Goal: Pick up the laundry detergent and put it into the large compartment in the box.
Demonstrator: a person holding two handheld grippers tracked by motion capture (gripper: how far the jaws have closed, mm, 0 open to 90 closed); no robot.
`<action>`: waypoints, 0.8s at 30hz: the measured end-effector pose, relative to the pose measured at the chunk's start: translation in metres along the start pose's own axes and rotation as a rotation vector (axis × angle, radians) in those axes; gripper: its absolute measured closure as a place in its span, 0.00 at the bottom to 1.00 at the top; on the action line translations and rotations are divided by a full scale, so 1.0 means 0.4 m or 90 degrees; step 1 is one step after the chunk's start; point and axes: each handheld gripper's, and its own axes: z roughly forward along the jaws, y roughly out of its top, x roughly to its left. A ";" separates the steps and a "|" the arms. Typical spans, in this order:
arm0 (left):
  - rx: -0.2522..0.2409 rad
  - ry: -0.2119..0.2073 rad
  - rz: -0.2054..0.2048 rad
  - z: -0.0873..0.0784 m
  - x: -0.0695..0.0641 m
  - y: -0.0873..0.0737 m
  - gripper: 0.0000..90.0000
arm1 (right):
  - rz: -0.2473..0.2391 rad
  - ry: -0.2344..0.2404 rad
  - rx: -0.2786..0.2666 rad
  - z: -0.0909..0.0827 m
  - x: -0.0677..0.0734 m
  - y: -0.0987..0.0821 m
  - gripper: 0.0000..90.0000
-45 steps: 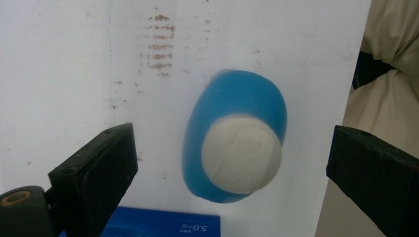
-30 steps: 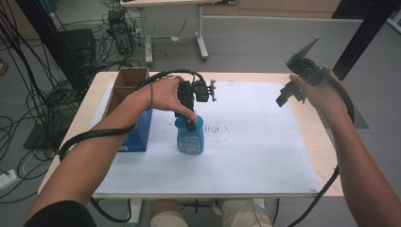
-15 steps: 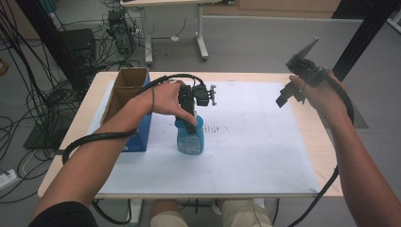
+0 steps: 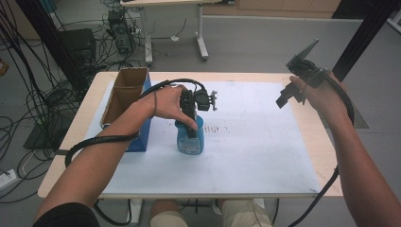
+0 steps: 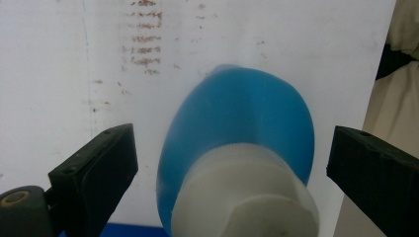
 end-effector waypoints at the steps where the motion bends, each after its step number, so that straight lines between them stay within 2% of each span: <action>1: 0.000 0.000 0.000 0.001 0.000 0.000 0.06 | 0.001 0.000 -0.001 0.000 0.000 -0.001 0.10; 8: 0.010 0.001 0.000 0.010 -0.002 0.006 0.06 | -0.001 0.001 -0.002 0.000 -0.001 -0.002 0.10; 24: 0.010 -0.004 -0.001 0.013 0.000 0.009 0.07 | 0.000 0.002 -0.002 0.001 -0.002 -0.002 0.10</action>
